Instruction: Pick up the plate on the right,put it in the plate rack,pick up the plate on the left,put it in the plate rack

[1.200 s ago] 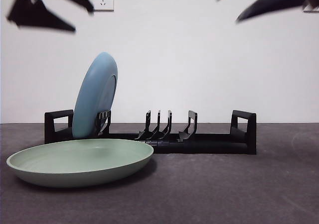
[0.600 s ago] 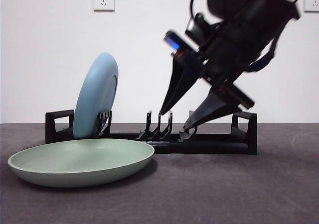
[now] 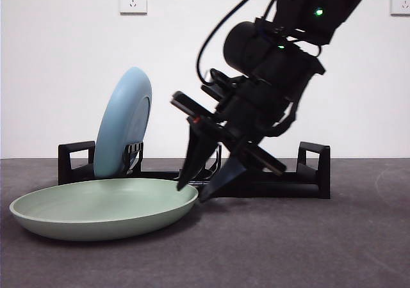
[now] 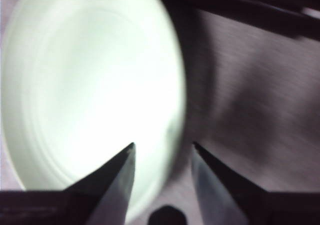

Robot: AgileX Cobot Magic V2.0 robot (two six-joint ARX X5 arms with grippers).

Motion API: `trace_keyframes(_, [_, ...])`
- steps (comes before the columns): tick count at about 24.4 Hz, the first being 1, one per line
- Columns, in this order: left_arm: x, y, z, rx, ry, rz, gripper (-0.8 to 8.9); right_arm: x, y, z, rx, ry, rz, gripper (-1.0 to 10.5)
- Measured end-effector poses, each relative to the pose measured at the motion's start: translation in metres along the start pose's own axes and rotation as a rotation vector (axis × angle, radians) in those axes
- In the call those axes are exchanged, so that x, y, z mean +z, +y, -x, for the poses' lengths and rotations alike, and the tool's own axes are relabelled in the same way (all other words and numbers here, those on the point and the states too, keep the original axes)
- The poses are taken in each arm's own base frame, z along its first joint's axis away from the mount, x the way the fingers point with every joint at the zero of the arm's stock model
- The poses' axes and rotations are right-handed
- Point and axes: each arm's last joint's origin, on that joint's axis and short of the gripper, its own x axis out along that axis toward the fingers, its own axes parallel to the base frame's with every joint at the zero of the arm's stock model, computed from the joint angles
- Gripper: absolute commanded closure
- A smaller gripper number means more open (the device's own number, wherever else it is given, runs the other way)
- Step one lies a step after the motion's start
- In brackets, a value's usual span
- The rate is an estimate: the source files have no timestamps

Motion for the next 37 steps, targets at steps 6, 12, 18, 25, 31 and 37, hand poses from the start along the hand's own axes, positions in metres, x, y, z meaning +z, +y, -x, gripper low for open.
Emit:
trace_keyframes(6, [-0.003,0.000,-0.007,-0.009,0.056,0.005,4.68,-0.002,0.002,-0.009,-0.005,0.028,-0.012,8.9])
trace_keyframes(12, [-0.004,0.000,-0.008,-0.011,0.070,0.006,4.68,-0.001,0.002,-0.009,-0.018,0.020,-0.021,9.6])
trace_keyframes(18, [-0.007,-0.001,-0.009,-0.025,0.115,0.007,4.69,-0.004,0.003,-0.010,-0.036,0.042,-0.026,9.6])
trace_keyframes(25, [-0.008,-0.008,-0.028,-0.128,0.188,-0.014,4.69,-0.007,0.012,0.016,-0.108,0.054,-0.035,9.6])
trace_keyframes(31, [-0.008,-0.028,-0.060,-0.271,0.292,-0.106,4.69,-0.010,0.026,0.063,-0.173,0.014,-0.018,9.6])
trace_keyframes(37, [-0.010,-0.065,-0.093,-0.367,0.376,-0.233,4.70,-0.012,0.030,0.103,-0.174,-0.049,-0.017,9.6])
